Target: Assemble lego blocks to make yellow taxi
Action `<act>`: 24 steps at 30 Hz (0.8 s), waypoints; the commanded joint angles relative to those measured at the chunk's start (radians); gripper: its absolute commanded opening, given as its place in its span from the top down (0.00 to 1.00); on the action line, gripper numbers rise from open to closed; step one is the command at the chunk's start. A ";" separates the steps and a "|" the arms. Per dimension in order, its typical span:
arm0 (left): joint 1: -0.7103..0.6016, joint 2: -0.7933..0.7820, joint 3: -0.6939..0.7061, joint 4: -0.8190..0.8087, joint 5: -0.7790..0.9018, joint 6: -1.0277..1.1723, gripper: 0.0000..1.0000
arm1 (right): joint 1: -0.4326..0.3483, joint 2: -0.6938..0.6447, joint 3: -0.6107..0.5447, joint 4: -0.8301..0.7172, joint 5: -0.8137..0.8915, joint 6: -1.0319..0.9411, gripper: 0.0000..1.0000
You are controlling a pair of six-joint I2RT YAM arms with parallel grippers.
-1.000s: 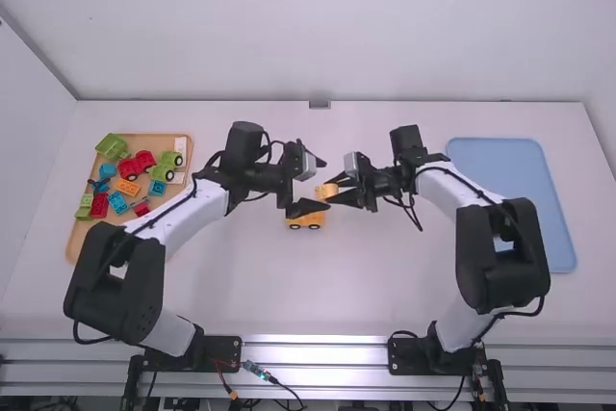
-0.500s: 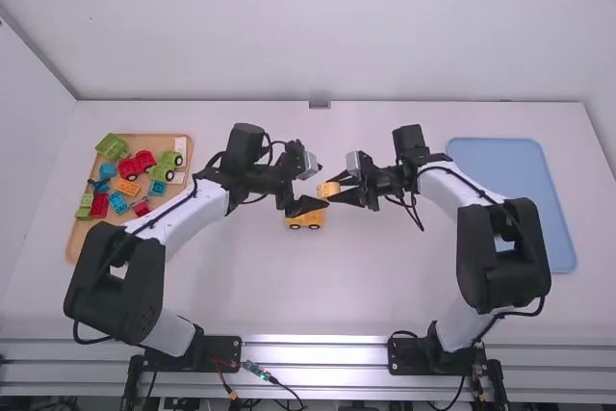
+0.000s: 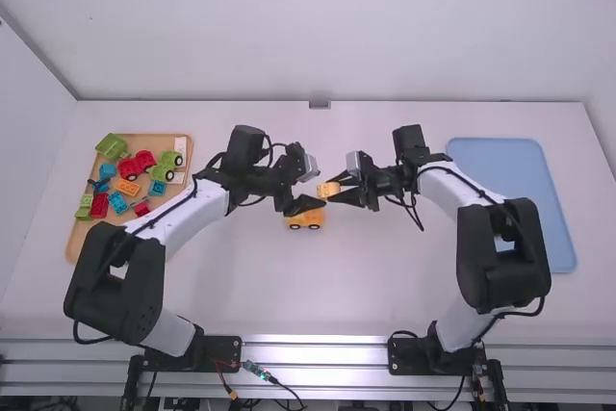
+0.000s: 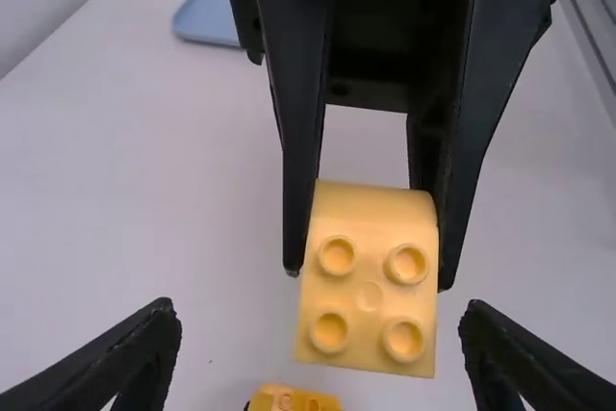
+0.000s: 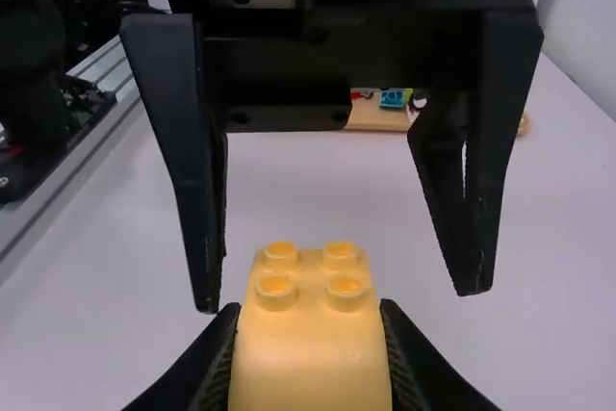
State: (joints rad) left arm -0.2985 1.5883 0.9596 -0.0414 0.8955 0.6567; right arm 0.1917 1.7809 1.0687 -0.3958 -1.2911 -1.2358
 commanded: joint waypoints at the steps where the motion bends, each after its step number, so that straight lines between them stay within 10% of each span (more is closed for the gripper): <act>1: -0.003 0.000 -0.012 -0.004 0.011 0.020 0.27 | -0.002 -0.009 0.019 -0.002 -0.022 -0.003 1.00; 24: -0.003 0.000 -0.012 0.005 0.043 0.020 0.50 | -0.001 -0.009 0.019 -0.003 -0.047 -0.003 1.00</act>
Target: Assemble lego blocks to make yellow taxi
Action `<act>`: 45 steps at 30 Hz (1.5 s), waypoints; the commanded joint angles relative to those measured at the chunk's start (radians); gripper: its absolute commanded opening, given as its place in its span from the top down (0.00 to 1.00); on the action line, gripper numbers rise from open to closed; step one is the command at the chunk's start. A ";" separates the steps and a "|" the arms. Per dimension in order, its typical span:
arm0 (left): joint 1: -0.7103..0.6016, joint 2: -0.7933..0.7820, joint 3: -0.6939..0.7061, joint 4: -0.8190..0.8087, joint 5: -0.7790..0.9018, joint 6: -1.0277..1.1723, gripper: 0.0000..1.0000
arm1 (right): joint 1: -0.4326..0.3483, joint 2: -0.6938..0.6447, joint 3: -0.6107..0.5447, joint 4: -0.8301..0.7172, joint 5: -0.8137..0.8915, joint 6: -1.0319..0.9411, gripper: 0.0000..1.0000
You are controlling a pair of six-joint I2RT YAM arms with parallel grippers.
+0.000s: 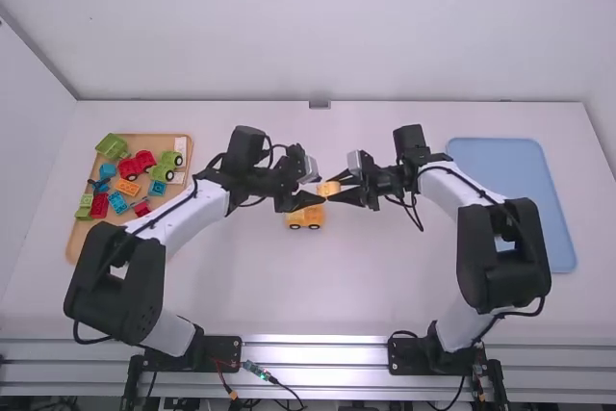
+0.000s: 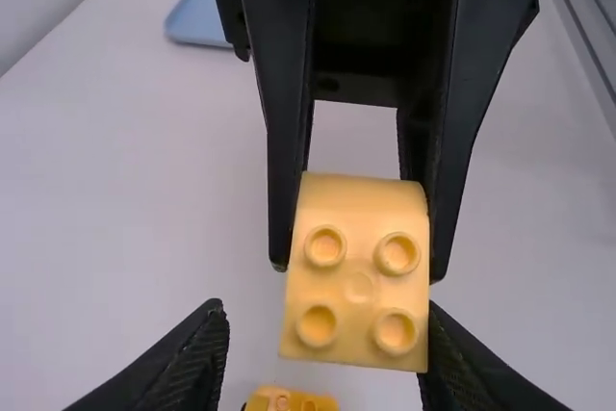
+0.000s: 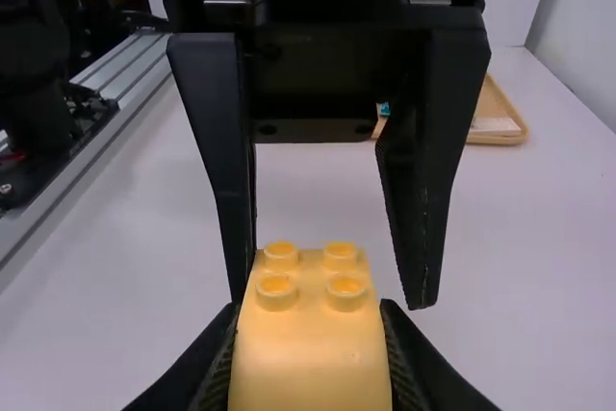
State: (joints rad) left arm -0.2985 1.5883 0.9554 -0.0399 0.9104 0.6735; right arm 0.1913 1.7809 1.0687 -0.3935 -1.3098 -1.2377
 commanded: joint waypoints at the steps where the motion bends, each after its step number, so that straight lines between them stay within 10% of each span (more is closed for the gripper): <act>1: -0.003 0.000 -0.008 0.006 0.027 0.003 0.50 | 0.000 -0.009 0.018 -0.005 -0.028 0.000 1.00; 45: -0.010 0.000 -0.008 -0.157 -0.134 0.084 0.48 | 0.092 -0.009 0.019 -0.008 0.234 0.083 1.00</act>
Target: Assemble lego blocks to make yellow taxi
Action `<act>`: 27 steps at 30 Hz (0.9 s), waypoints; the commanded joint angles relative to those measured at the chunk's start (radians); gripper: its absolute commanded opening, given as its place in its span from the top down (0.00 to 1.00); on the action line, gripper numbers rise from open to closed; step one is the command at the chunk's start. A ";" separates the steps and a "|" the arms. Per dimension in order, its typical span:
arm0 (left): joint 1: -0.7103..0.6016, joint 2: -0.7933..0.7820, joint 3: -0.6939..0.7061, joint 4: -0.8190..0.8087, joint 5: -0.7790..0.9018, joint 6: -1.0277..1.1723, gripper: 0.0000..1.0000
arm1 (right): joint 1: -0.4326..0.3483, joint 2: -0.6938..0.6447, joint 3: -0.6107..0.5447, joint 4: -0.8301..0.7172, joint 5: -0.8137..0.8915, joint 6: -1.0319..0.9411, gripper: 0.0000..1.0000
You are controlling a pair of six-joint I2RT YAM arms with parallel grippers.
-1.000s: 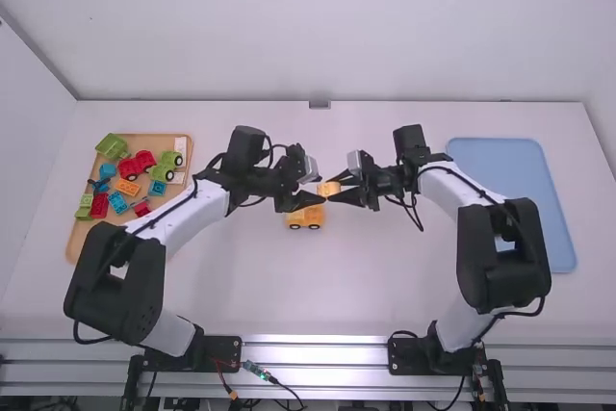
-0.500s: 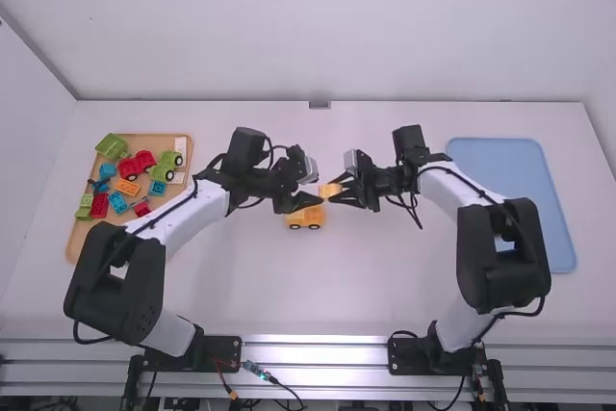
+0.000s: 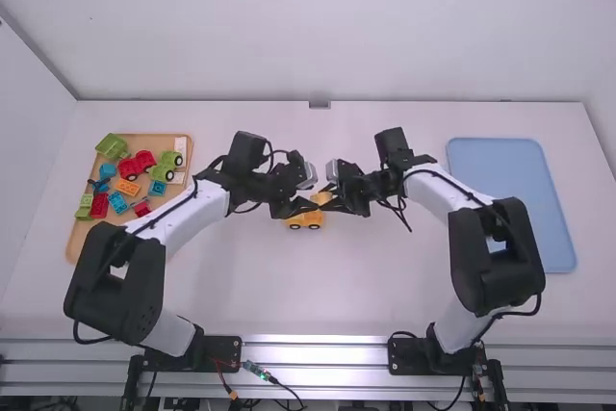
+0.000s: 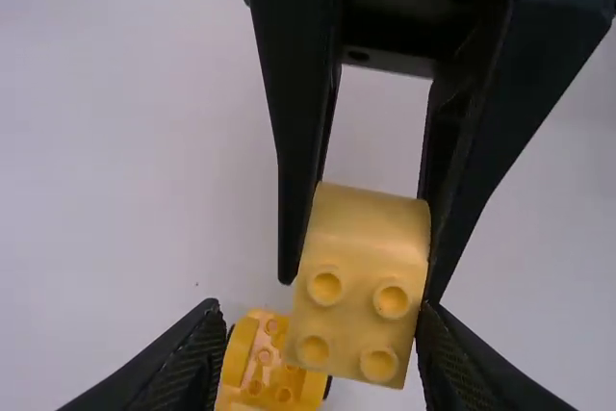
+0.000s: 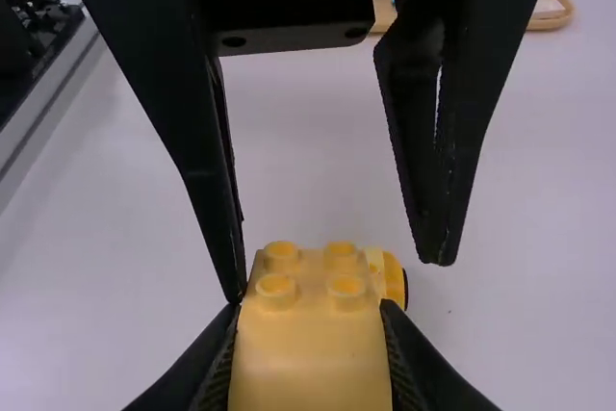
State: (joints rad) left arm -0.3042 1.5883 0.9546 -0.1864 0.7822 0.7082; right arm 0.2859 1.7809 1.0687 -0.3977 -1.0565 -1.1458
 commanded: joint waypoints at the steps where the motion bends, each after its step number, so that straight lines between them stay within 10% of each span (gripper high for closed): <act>1: -0.005 0.000 -0.007 -0.013 -0.005 0.048 0.48 | -0.005 -0.009 0.019 -0.004 -0.019 -0.010 1.00; 27: -0.005 0.000 -0.049 0.018 0.063 0.103 0.51 | 0.016 -0.011 0.019 -0.055 -0.090 -0.113 1.00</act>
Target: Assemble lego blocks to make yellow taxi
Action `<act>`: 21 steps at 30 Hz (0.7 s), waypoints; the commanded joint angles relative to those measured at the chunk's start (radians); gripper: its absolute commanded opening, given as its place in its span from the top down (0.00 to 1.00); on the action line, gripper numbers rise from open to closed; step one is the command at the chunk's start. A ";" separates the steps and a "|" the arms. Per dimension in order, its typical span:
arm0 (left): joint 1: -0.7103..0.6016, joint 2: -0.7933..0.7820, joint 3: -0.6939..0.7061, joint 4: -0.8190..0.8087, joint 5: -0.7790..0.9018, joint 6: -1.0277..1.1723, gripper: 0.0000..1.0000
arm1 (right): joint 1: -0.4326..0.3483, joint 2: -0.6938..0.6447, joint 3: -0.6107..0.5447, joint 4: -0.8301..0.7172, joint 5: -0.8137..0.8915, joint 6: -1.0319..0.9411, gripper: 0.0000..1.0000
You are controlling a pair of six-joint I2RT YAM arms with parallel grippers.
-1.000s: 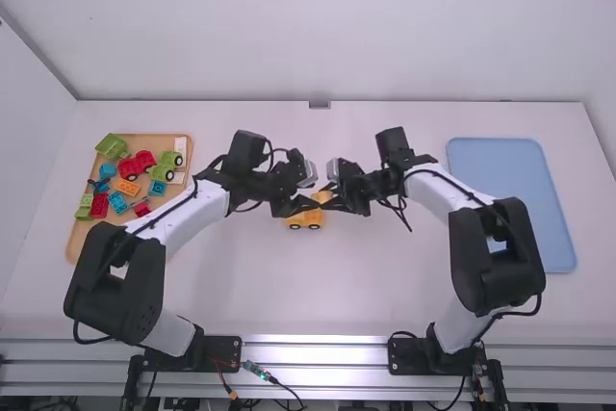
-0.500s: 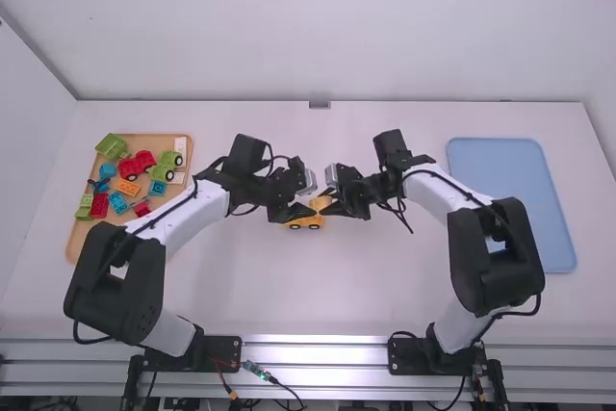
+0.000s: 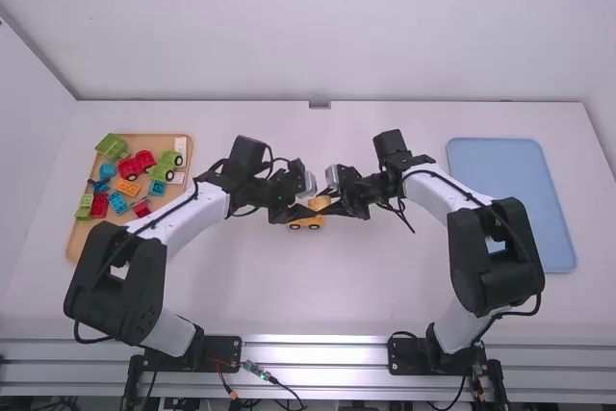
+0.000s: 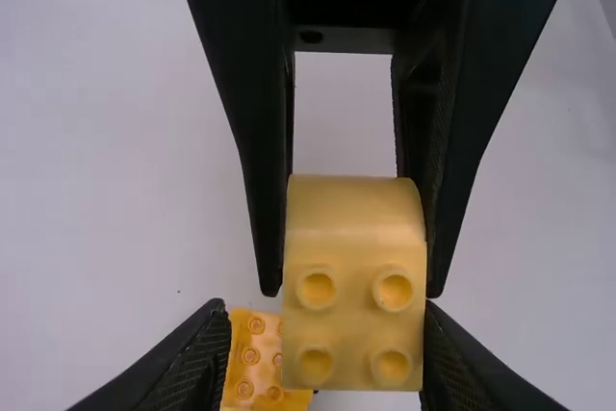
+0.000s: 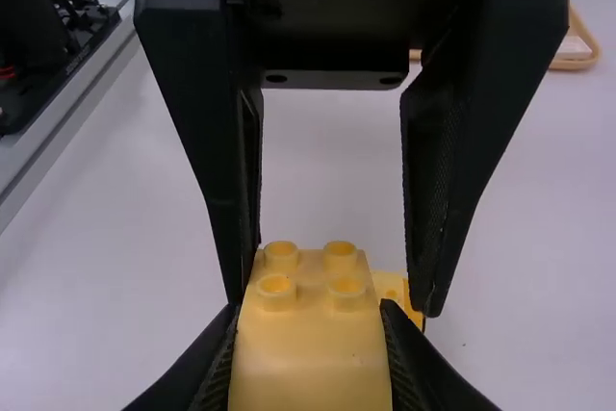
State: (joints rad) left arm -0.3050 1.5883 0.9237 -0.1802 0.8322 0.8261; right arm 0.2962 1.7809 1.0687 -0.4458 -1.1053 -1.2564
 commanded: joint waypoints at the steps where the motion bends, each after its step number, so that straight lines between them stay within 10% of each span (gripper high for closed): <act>1: -0.004 0.000 -0.021 0.017 0.012 -0.018 0.52 | 0.006 -0.011 0.019 -0.008 -0.038 -0.001 1.00; 10: -0.005 0.000 -0.018 0.019 0.013 -0.018 0.62 | 0.006 -0.011 0.019 -0.008 -0.038 0.002 1.00; 15: -0.002 0.000 -0.019 0.024 0.013 -0.018 0.84 | 0.006 -0.011 0.019 -0.009 -0.026 0.003 1.00; 21: -0.004 0.000 -0.019 0.024 0.016 -0.018 0.83 | 0.006 -0.011 0.019 -0.011 -0.023 0.003 0.98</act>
State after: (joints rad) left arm -0.3058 1.5883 0.9131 -0.1646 0.8417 0.8124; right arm 0.2935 1.7809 1.0706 -0.4465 -1.0992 -1.2484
